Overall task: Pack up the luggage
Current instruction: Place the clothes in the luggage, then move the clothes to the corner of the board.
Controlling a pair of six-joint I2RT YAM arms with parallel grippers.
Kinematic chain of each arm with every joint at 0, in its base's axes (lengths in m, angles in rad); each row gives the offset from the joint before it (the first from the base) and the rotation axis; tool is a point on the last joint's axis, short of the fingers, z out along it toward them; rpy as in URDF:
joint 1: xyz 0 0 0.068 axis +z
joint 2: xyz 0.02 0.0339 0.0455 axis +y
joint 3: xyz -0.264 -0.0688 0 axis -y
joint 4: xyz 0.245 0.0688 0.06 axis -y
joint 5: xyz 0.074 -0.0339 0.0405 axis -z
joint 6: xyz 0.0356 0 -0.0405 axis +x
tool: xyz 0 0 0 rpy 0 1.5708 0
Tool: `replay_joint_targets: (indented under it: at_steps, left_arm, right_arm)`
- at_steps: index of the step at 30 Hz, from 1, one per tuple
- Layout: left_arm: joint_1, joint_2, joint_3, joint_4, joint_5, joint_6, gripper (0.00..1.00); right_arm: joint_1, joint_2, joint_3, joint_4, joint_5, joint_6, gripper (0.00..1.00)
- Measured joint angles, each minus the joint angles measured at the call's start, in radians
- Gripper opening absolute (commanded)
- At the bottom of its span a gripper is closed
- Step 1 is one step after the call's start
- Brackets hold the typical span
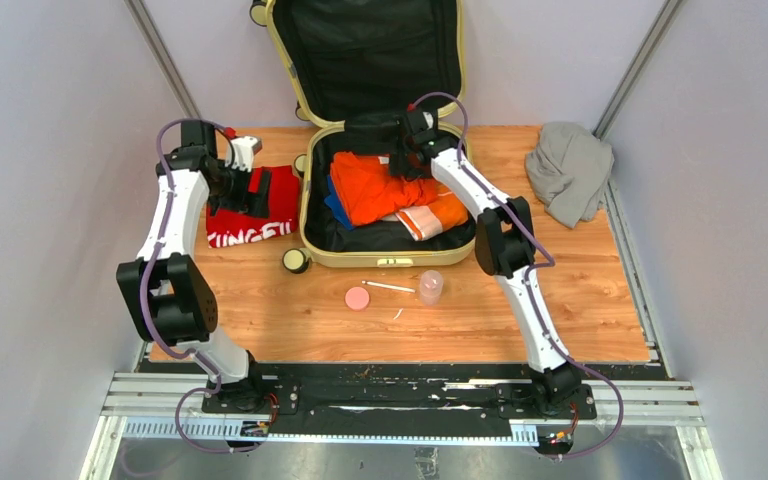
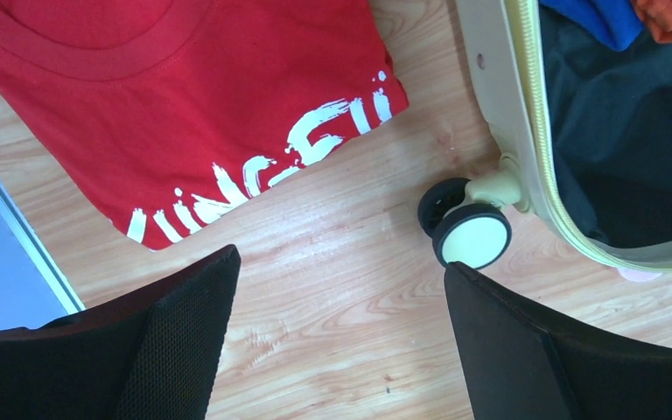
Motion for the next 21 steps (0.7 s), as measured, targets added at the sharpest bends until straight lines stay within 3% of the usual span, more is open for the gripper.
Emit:
replay_joint_targets:
  at_steps: [3, 7, 17, 21]
  left_arm:
    - [-0.002, 0.017, -0.028, 0.037, -0.009, -0.005, 0.94]
    - [-0.023, 0.066, -0.055, 0.094, -0.029, -0.023, 0.93]
    - [-0.132, 0.221, -0.057, 0.275, -0.136, -0.111, 0.9]
    - [-0.155, 0.256, -0.067, 0.339, -0.196, -0.115, 0.9]
  right_arm:
    - [0.005, -0.019, 0.006, -0.024, 0.03, -0.017, 0.88]
    - [0.002, -0.113, -0.056, -0.053, 0.04, -0.028, 0.94]
    - [0.003, -0.672, -0.509, 0.055, -0.018, -0.035, 0.96]
    - [0.02, -0.808, -0.682, 0.12, -0.053, -0.019, 0.96]
